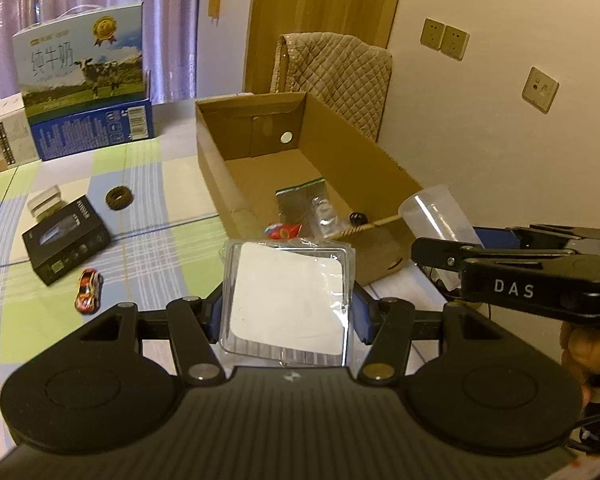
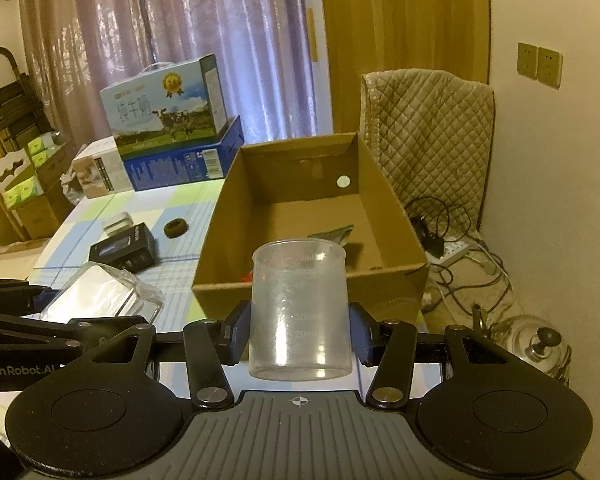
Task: Organize objects
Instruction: 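Carry the packet with the left tool while the right tool carries the cup toward the box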
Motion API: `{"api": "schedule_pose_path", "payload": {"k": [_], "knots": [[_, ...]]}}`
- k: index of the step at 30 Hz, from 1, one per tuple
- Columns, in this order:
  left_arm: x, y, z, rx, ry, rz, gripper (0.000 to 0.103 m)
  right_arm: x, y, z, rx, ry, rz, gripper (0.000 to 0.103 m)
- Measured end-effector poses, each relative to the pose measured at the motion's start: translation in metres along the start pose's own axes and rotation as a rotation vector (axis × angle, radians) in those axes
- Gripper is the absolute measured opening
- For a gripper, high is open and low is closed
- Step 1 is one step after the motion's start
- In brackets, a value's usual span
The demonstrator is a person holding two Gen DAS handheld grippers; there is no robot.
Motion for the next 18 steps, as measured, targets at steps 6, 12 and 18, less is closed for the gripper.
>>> {"api": "schedule_pose_path", "payload": {"k": [6,12,18], "knots": [[-0.005,0.024,0.016,-0.02,-0.019,-0.001,0.054,-0.013,0.02,0.01,-0.02,-0.012,-0.01,0.048],[-0.012,0.047,0.036,-0.035,-0.04,0.004,0.054,-0.024,0.044,0.023,-0.041,-0.013,-0.029,0.048],[-0.015,0.058,0.056,-0.035,-0.052,0.016,0.054,-0.034,0.059,0.039,-0.042,-0.012,-0.035,0.048]]}}
Point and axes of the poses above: each gripper's, at about its wrist camera, not at the fingertips, and z roughly the way its jaws point, x to its left, y to its top, the point moved 4 cm from there along z, roughly the way its jaws point, and after that the axes turned 13 degrees about -x, right-handed, at the moved point
